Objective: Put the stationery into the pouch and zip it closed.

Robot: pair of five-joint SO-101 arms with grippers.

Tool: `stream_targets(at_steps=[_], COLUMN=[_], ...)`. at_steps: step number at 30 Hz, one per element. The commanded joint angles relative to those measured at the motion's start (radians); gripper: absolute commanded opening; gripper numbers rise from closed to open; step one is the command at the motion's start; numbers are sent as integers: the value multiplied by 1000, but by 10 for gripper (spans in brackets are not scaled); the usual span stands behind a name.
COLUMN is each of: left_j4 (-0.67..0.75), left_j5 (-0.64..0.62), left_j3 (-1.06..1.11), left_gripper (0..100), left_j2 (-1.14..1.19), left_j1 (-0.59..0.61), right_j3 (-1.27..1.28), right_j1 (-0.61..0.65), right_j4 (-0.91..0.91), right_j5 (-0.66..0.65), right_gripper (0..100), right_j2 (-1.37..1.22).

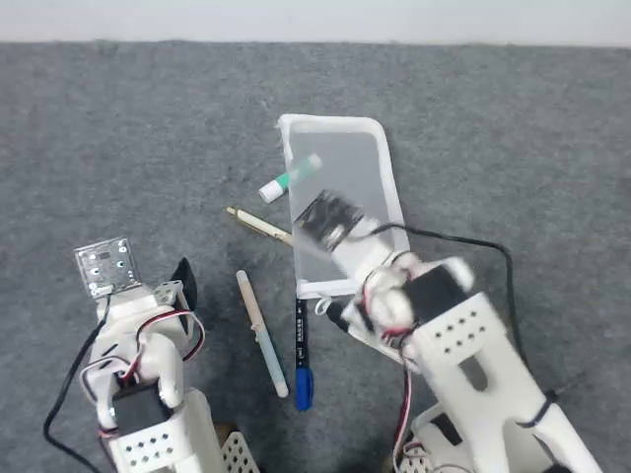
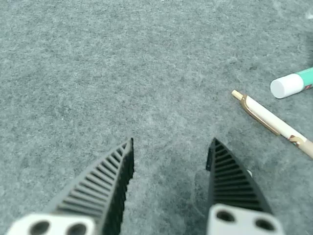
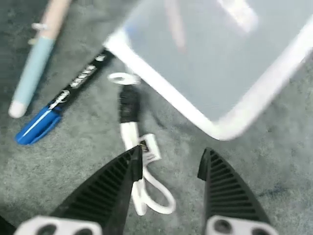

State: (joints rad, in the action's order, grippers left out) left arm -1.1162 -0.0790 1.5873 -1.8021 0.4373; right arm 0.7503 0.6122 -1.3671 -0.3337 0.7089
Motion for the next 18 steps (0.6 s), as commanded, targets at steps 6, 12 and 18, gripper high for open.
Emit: stream_targets(at_steps=[6,12,18], left_j4=[17,17,17], left_j5=[-9,-9,-9], left_j3=[-35,-35,-35], left_gripper=[231,231,231], left_j2=[-25,-25,-25], left_j1=[5,5,5], right_j3=[152,232,262], right_j1=[143,145,145], right_j4=[217,348,404], right_j5=[-5,-5,-5], right_gripper=[170,171,173], right_j2=[42,41,41])
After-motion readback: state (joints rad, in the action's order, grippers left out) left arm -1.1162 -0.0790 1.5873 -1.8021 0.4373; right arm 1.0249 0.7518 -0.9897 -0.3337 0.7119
